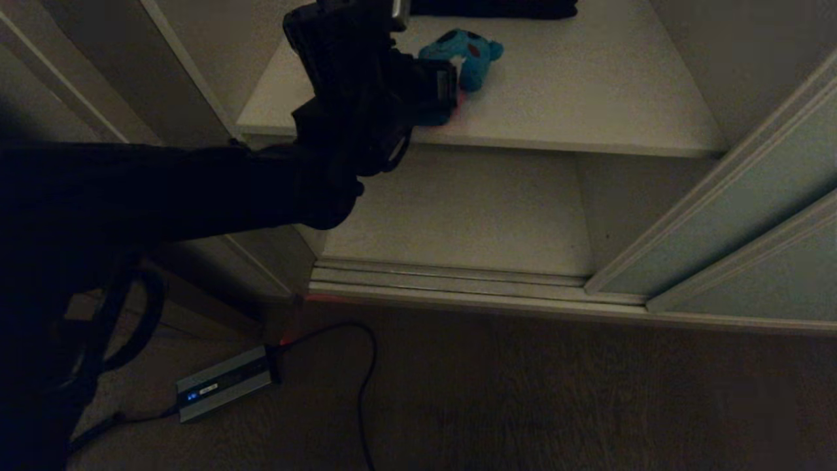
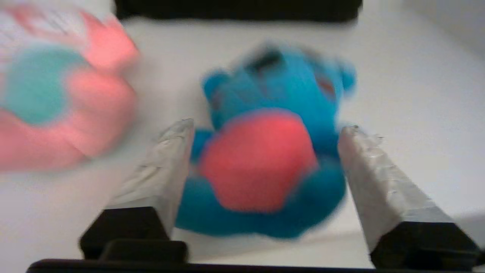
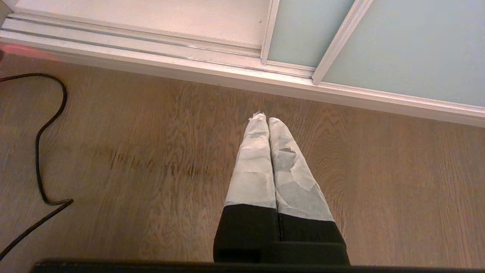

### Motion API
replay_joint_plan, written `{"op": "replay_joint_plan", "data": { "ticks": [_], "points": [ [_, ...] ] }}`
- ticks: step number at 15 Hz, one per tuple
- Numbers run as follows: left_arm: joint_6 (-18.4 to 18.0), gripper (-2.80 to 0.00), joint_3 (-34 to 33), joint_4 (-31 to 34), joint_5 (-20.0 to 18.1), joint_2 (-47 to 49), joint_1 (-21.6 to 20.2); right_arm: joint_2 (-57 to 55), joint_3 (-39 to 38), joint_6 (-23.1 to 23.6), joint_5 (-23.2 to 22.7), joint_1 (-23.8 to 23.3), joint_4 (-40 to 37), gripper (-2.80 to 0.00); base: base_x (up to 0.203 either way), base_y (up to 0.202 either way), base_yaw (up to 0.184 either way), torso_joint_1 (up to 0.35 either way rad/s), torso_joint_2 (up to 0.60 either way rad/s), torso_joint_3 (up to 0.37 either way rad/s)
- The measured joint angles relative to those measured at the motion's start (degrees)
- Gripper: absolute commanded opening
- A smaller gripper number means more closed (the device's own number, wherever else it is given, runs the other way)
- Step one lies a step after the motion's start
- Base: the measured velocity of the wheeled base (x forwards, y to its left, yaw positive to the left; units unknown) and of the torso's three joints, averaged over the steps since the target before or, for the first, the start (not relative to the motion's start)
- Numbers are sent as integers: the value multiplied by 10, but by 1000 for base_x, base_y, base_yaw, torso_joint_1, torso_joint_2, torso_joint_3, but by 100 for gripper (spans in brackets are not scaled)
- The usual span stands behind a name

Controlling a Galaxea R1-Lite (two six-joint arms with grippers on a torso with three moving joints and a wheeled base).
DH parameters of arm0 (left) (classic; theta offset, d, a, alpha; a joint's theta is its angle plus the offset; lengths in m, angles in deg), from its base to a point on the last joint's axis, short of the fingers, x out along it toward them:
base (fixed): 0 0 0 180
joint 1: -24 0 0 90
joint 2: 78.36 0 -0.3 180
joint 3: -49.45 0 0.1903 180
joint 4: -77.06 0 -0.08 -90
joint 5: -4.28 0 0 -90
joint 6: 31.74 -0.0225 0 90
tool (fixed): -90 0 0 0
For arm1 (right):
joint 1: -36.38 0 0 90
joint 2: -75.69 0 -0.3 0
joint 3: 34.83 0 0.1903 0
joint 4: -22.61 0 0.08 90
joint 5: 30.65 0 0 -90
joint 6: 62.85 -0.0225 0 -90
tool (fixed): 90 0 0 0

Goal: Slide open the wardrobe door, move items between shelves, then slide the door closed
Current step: Place the blue doll on the higher shelf

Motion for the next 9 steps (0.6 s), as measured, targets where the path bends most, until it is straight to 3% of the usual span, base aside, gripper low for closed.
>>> {"op": "replay_joint_plan", "data": {
  "ticks": [1, 2, 5, 9],
  "points": [
    [4, 0, 0, 4, 7, -15, 3, 0, 0, 0, 0, 0, 0, -280, 0, 0, 0, 0, 0, 0],
    [7, -280, 0, 18, 14, -31, 9, 0, 0, 0, 0, 0, 0, -280, 0, 0, 0, 0, 0, 0],
    [38, -280, -1, 105, 45, -88, 26, 0, 0, 0, 0, 0, 0, -280, 0, 0, 0, 0, 0, 0],
    [107, -280, -16, 320, 54, -158, 34, 0, 0, 0, 0, 0, 0, -280, 0, 0, 0, 0, 0, 0]
  ]
}}
